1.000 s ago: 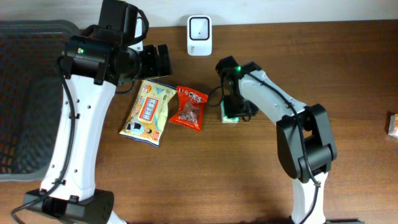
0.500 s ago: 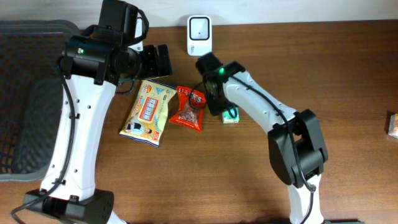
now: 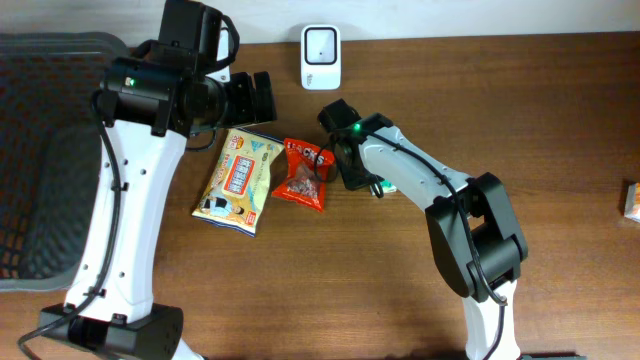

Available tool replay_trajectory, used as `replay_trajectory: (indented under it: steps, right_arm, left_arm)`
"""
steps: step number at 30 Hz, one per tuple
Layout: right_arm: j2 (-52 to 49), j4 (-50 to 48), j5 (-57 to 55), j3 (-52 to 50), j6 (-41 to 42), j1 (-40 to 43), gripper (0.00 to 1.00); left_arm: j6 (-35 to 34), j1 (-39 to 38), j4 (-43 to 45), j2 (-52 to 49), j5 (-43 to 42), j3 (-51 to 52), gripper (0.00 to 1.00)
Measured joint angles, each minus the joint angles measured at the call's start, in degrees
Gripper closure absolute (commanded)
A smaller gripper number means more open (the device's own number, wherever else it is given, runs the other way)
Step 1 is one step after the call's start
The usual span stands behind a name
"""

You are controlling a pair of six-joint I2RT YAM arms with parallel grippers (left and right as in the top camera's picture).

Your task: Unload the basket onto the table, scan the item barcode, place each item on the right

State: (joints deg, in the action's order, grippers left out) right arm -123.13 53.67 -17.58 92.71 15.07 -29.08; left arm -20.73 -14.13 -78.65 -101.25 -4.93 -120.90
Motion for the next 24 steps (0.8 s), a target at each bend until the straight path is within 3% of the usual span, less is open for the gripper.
replay_trajectory:
  steps: [2,4,5,8,9,11,15,18,21,24]
  right_arm:
    - [0.00,0.00,-0.02,0.00,-0.17,0.02,0.57]
    - [0.00,0.28,-0.02,0.00,-0.22,0.07,0.45]
    - [0.00,0.48,0.00,0.00,0.07,0.11,0.45]
    - [0.00,-0.87,0.00,-1.97,0.00,0.11,0.60]
    - [0.00,-2.47,-0.35,-3.67,-0.37,0.11,0.77]
    - [0.07,-3.06,-1.07,-4.24,-0.11,0.11,0.95]
    - [0.17,-0.70,-0.76,-1.77,1.25,0.46,0.96]
    - [0.02,3.15,6.38,5.62,1.18,2.10,0.96]
    - [0.07,2.01,24.17,10.05,-0.96,8.11,0.96]
    - [0.07,-6.10,49.96,5.57,-3.10,18.14,0.96]
  left_arm:
    - [0.00,0.00,0.00,0.00,0.00,0.00,0.01]
    - [0.00,0.00,0.00,0.00,0.00,0.00,0.01]
    - [0.00,0.00,0.00,0.00,0.00,0.00,0.01]
    - [0.00,0.00,0.02,0.00,-0.02,0.00,0.01]
    - [0.00,0.00,0.00,0.00,0.00,0.00,0.01]
    - [0.00,0.00,0.02,0.00,0.00,0.00,0.01]
    - [0.00,0.00,0.00,0.00,0.00,0.00,0.01]
    - [0.00,0.00,0.00,0.00,-0.02,0.00,0.01]
    - [0.00,0.00,0.00,0.00,0.00,0.00,0.01]
    - [0.00,0.00,0.07,0.00,0.00,0.00,0.01]
